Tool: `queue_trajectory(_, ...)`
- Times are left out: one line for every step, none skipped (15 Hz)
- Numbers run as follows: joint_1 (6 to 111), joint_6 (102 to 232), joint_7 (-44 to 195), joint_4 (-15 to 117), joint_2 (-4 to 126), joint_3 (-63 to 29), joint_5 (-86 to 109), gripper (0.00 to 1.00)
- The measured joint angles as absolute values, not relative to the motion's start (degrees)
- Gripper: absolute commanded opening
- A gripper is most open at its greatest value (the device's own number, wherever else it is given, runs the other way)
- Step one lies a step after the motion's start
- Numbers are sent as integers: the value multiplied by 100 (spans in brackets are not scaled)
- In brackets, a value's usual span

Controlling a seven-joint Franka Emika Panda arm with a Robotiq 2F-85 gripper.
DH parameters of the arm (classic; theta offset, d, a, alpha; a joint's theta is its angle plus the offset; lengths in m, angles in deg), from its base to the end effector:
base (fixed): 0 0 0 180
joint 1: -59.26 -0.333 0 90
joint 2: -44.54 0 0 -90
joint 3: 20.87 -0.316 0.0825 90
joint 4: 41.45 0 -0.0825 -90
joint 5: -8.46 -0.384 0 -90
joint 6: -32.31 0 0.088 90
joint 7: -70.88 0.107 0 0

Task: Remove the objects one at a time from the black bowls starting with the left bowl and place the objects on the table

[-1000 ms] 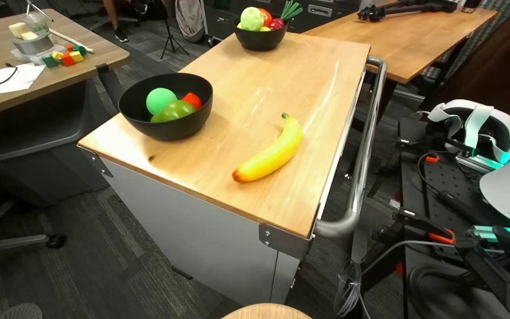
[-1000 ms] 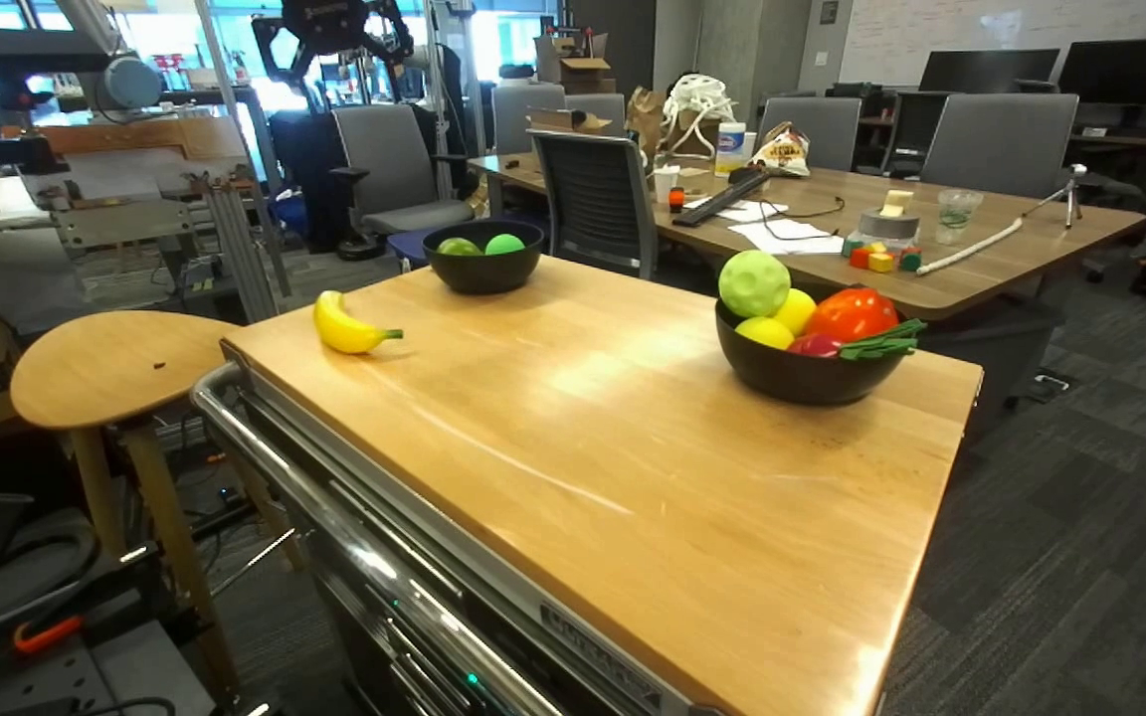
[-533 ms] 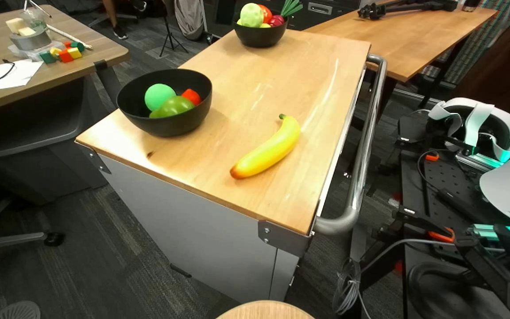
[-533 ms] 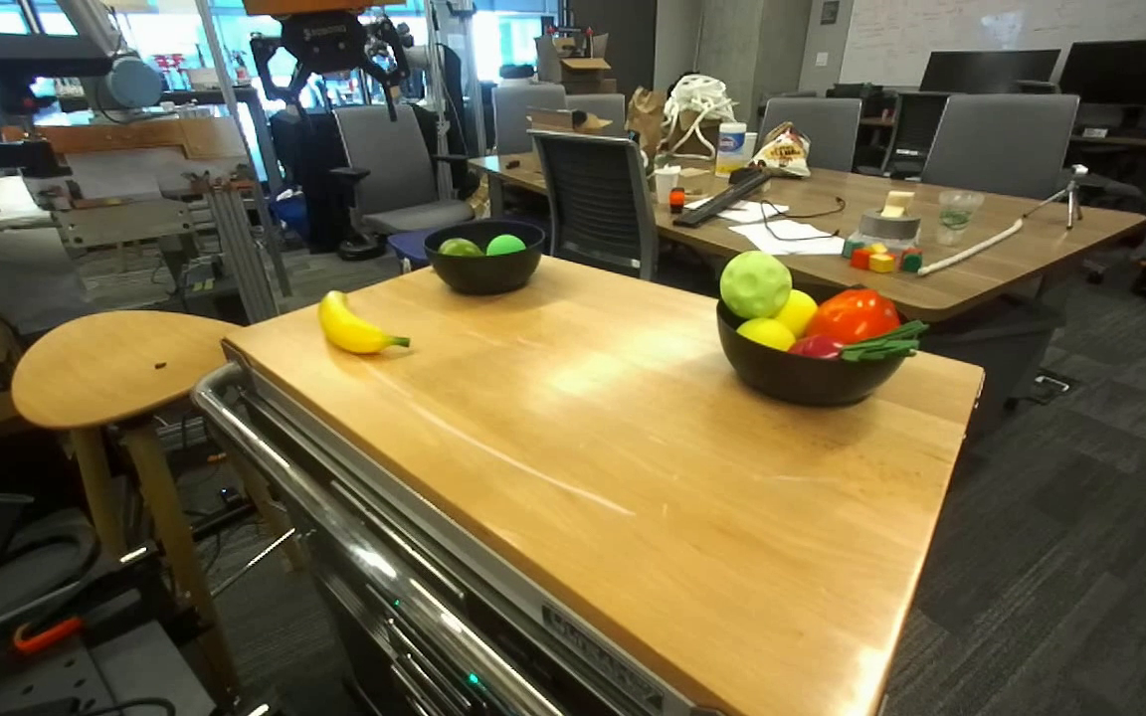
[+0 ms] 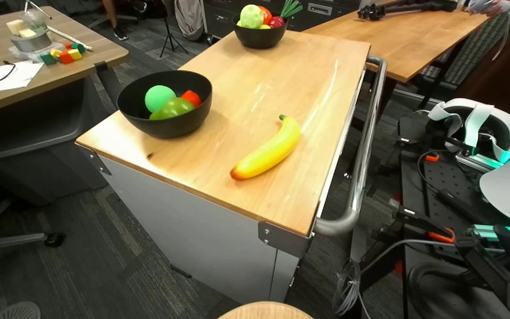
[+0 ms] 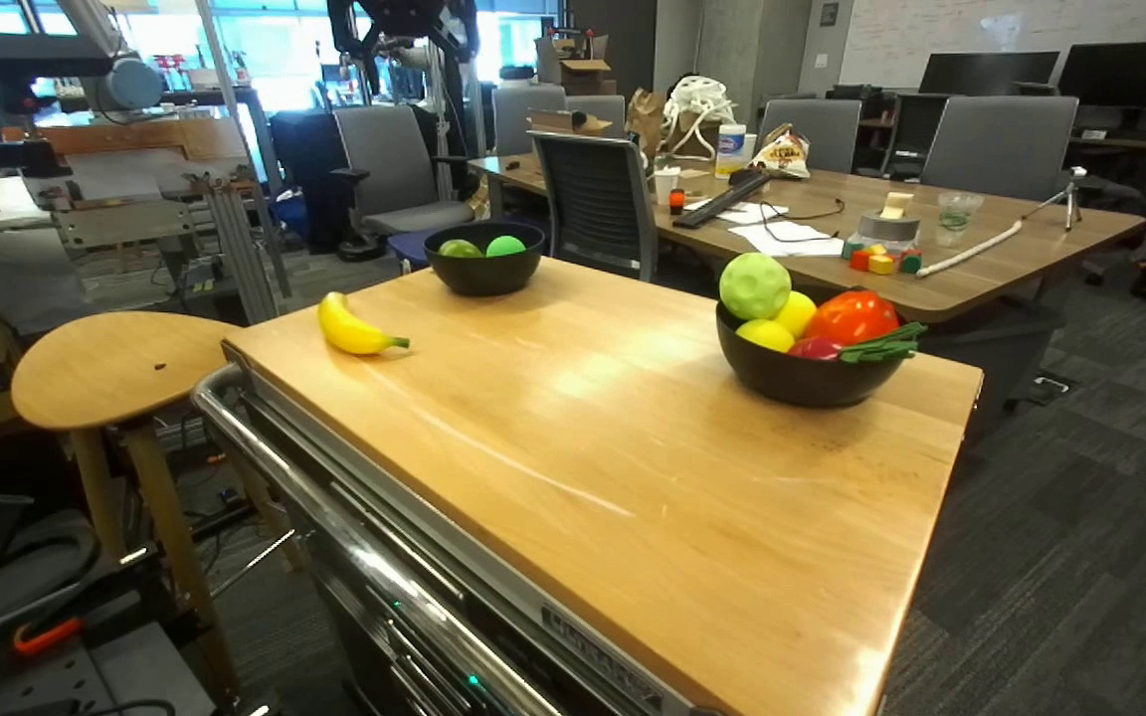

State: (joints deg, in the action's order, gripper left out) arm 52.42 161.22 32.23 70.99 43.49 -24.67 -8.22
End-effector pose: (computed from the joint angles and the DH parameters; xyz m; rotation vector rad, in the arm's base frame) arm 0.5694 0.1154 0.5127 -2.7419 -1.0191 -0.5263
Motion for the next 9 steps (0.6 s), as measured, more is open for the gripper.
queue_trajectory(5316, 15937, 3398, 7029, 4459, -2434, -822, 100)
queue_trajectory(5365, 15825, 3510, 6980, 4560, -2426, -822, 100)
queue_trajectory(5382, 15784, 3573, 6951, 4630, -2426, -822, 100)
queue_trajectory(5379, 15763, 3620, 6925, 4670, -2429, -822, 100)
queue_trajectory(5380, 15762, 3627, 6930, 4687, -2438, -822, 100)
queue_trajectory(5380, 15763, 3651, 6946, 4702, -2446, -810, 100)
queue_trajectory(5380, 15762, 3738, 6950, 4734, -2457, -794, 100)
queue_trajectory(5380, 15763, 3893, 6944, 4790, -2463, -791, 100)
queue_trajectory(5380, 15763, 4098, 6924, 4866, -2467, -791, 100)
